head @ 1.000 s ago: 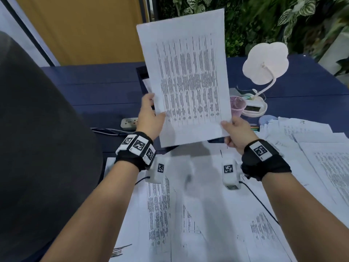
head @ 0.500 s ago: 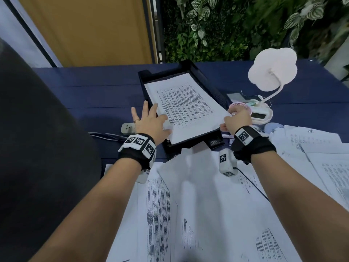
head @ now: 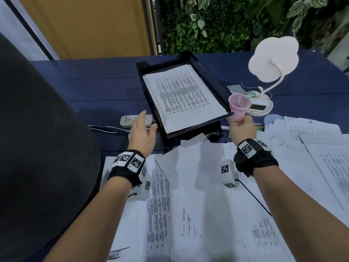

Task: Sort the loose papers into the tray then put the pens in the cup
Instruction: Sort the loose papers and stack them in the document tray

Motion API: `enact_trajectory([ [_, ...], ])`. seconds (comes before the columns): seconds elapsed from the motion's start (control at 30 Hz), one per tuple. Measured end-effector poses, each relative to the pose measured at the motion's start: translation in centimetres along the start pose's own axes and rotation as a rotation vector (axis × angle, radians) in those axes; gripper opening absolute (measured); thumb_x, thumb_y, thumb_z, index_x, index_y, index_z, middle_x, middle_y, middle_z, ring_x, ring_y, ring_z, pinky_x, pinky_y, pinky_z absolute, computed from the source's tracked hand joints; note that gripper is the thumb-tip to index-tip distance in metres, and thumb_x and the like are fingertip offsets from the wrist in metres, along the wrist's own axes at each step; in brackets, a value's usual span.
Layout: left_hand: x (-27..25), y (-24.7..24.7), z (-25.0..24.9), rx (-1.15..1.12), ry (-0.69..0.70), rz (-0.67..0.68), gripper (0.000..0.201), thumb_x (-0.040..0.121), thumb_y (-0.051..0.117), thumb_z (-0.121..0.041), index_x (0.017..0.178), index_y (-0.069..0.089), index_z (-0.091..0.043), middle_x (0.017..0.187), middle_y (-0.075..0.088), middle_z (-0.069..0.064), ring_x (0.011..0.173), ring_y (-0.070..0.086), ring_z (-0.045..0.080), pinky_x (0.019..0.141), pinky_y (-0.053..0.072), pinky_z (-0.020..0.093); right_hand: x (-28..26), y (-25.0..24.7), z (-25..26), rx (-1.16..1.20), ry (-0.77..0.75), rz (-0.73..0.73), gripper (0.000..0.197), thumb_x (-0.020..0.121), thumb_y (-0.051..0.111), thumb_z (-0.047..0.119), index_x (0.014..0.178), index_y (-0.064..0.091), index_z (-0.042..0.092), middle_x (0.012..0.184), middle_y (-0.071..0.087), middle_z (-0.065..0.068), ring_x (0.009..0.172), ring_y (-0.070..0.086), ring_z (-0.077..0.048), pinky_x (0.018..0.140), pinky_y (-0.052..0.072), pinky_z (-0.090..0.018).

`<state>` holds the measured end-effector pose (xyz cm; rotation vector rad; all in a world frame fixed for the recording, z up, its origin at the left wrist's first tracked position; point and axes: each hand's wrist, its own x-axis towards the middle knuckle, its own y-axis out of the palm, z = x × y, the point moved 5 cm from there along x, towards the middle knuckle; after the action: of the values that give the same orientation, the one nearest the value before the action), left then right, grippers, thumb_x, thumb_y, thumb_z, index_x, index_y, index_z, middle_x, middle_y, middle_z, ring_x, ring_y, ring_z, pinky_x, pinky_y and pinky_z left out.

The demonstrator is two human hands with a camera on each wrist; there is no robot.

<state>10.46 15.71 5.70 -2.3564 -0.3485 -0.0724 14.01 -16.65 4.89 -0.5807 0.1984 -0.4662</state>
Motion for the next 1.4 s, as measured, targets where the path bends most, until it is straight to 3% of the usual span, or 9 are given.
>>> enact_trajectory([
  [0.27, -6.3, 6.5, 5.3, 0.172, -0.375, 0.474, 0.06, 0.09, 0.06, -0.029, 0.14, 0.033, -0.01, 0.133, 0.051, 0.015, 0.117, 0.053, 0.033, 0.095, 0.046, 0.037, -5.1, 0.2, -10.2, -0.344, 0.187, 0.379, 0.029, 0.089, 0.06, 0.02, 0.115, 0.063, 0.006, 0.121, 0.062, -0.015, 0.113, 0.057, -0.033, 0.092, 0.044, -0.032],
  [0.47, -7.1, 6.6, 3.4, 0.289, -0.187, 0.335, 0.031, 0.088, 0.061, -0.024, 0.116, 0.061, -0.011, 0.116, 0.06, 0.009, 0.104, 0.058, 0.029, 0.092, 0.046, 0.034, -6.6, -0.4, -11.4, -0.238, 0.176, 0.439, 0.04, 0.085, 0.066, 0.013, 0.124, 0.058, 0.008, 0.124, 0.061, -0.014, 0.113, 0.057, -0.028, 0.089, 0.042, -0.027],
  [0.6, -8.0, 4.9, 1.5, -0.043, -0.129, 0.306, 0.006, 0.092, 0.059, -0.02, 0.087, 0.061, -0.018, 0.078, 0.057, 0.0, 0.059, 0.049, 0.018, 0.056, 0.041, 0.024, -7.0, -1.3, -11.6, -0.222, 0.144, 0.41, 0.06, 0.079, 0.074, 0.021, 0.132, 0.049, 0.009, 0.132, 0.054, -0.015, 0.12, 0.052, -0.029, 0.093, 0.041, -0.03],
  [0.67, -8.1, 3.9, 0.8, -0.209, -0.145, 0.304, 0.018, 0.091, 0.06, -0.019, 0.075, 0.055, -0.021, 0.066, 0.051, 0.0, 0.052, 0.04, 0.014, 0.053, 0.039, 0.024, -7.3, -1.7, -12.1, -0.249, 0.151, 0.432, 0.064, 0.074, 0.077, 0.033, 0.13, 0.052, 0.014, 0.131, 0.055, -0.01, 0.121, 0.052, -0.028, 0.098, 0.044, -0.036],
  [0.93, -4.2, -1.3, -3.7, -0.504, -0.121, -0.034, 0.014, 0.086, 0.064, -0.014, 0.08, 0.055, -0.023, 0.079, 0.064, 0.001, 0.072, 0.058, 0.017, 0.073, 0.053, 0.043, -8.2, -3.7, -9.7, -0.006, 0.12, 0.567, 0.012, 0.087, 0.066, 0.022, 0.083, 0.057, 0.015, 0.084, 0.058, 0.006, 0.079, 0.054, -0.014, 0.063, 0.038, -0.02],
  [1.07, -2.1, -2.7, -6.8, -0.666, -0.11, -0.059, 0.053, 0.088, 0.063, -0.006, 0.128, 0.035, -0.026, 0.106, 0.063, 0.0, 0.078, 0.064, 0.01, 0.07, 0.056, 0.025, -7.0, -3.8, -7.5, 0.248, 0.134, 0.488, 0.004, 0.09, 0.062, 0.016, 0.09, 0.063, 0.012, 0.08, 0.068, 0.003, 0.08, 0.059, -0.02, 0.062, 0.041, -0.025],
  [1.17, -1.4, -2.3, -7.5, -0.484, -0.037, 0.026, 0.069, 0.09, 0.062, -0.012, 0.143, 0.021, -0.028, 0.13, 0.039, -0.005, 0.1, 0.059, 0.007, 0.077, 0.046, 0.006, -5.4, -3.2, -4.8, 0.286, 0.115, 0.454, 0.016, 0.091, 0.061, 0.02, 0.095, 0.062, 0.005, 0.094, 0.066, -0.01, 0.081, 0.056, -0.021, 0.064, 0.041, -0.027],
  [1.27, -1.3, -1.5, -6.4, -0.188, 0.116, 0.035, 0.058, 0.089, 0.062, -0.023, 0.14, 0.034, -0.023, 0.148, 0.028, -0.001, 0.137, 0.03, 0.021, 0.109, 0.036, 0.042, -2.8, -2.4, -2.0, 0.241, 0.048, 0.403, 0.035, 0.08, 0.067, 0.029, 0.1, 0.061, 0.001, 0.103, 0.067, -0.019, 0.085, 0.063, -0.029, 0.073, 0.051, -0.036],
  [1.4, -1.8, -0.2, -5.6, 0.368, 0.216, 0.147, 0.054, 0.087, 0.059, -0.046, 0.137, 0.044, -0.03, 0.157, 0.02, 0.0, 0.146, 0.007, 0.022, 0.116, 0.001, 0.052, -0.3, -0.7, 2.0, 0.171, -0.061, 0.442, 0.033, 0.071, 0.059, 0.014, 0.104, 0.06, 0.019, 0.108, 0.067, -0.01, 0.098, 0.064, -0.032, 0.091, 0.052, -0.049],
])
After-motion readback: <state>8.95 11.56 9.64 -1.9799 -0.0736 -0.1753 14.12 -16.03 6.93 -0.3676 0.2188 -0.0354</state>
